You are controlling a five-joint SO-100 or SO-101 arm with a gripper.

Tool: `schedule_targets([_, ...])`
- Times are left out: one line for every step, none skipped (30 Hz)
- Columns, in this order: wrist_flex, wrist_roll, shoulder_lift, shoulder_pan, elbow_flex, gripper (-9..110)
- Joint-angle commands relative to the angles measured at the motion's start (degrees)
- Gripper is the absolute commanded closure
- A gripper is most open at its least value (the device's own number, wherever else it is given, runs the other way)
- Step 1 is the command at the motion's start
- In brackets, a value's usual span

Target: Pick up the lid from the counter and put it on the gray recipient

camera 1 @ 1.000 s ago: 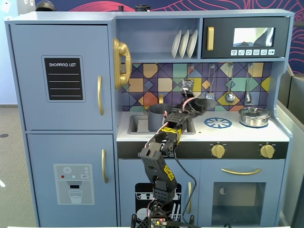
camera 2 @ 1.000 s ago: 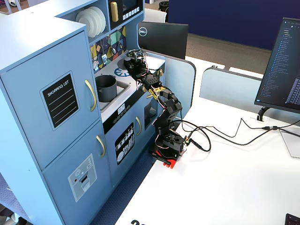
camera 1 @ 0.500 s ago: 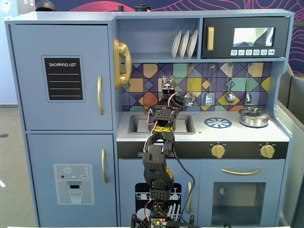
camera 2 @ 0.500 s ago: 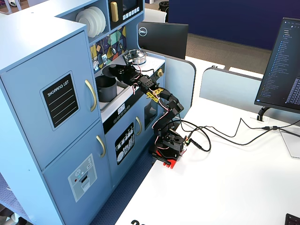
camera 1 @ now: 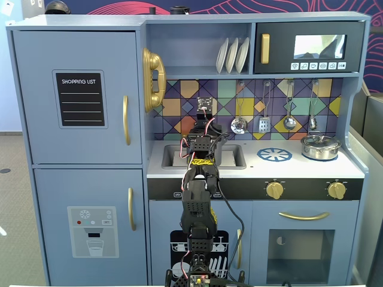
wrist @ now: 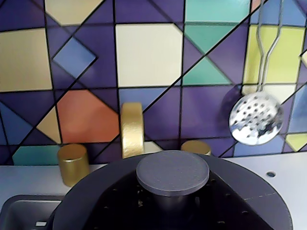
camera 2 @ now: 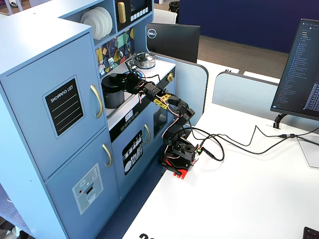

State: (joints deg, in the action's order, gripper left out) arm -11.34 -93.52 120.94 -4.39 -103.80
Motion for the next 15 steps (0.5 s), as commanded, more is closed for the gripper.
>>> schedule_targets([2.6,0.8,0.2,0.9,1.2,102])
schedule_targets([2.6,1.1,0.1,1.1,1.1,102])
schedule_targets([2.6,1.1,0.0,1.1,0.9,102])
schedule_targets([2.6,1.1,-0.2,1.2,0.7,102])
schedule_targets([2.6,1.4,-0.2,1.4,0.5,102])
schedule_targets([2.6,1.5,-0.3,1.5,0.3,102])
schedule_targets([2.6,1.5,-0.4,1.6,0.1,102])
schedule_targets([2.8,1.5,-0.6,1.8,-0.1,102])
schedule_targets([3.0,1.5,-0.8,1.9,-0.3,102])
schedule_targets([3.2,1.5,-1.1,2.0,-0.4,102])
schedule_targets([3.5,1.4,-1.4,2.2,-0.4,102])
schedule_targets([4.0,1.4,-1.9,2.4,-0.4,102])
schedule_targets([4.6,1.4,-2.5,2.5,-0.3,102])
schedule_targets([4.8,1.4,-2.9,2.5,-0.2,102])
schedule_targets([4.9,1.6,-3.3,2.5,-0.1,102])
